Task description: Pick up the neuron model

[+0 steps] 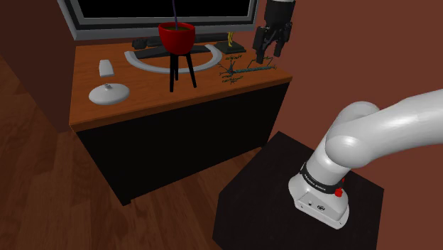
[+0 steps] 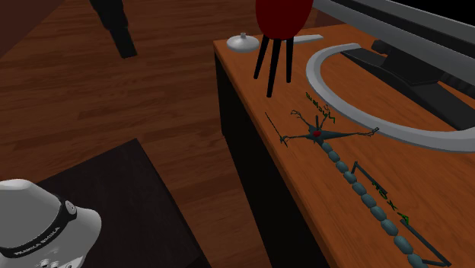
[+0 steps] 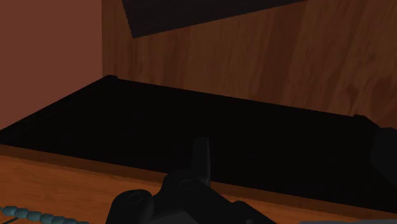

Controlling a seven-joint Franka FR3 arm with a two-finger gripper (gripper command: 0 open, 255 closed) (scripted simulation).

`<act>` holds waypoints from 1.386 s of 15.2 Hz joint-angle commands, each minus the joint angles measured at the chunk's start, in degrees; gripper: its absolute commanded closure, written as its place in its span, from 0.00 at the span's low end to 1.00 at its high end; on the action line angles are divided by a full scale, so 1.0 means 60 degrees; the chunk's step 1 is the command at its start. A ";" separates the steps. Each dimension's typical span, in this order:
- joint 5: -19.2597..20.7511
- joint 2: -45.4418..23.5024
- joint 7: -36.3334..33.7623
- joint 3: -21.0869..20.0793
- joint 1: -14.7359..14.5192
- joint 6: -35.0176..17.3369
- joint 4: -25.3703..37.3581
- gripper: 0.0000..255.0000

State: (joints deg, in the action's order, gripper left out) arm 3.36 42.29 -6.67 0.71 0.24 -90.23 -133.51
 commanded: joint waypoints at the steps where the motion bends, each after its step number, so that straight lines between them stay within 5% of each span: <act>1: 0.0000 0.0000 0.0000 0.0000 0.0000 0.0000 0.0000 0.00; 13: 0.1705 -0.1761 0.6161 0.3213 -0.0388 -0.1437 0.0332 0.00; 21: 0.1536 -0.4478 1.0384 0.5149 -0.0989 -0.2566 0.1915 0.00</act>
State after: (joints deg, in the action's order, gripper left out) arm 13.06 17.68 52.06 30.23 -5.22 -104.45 -123.04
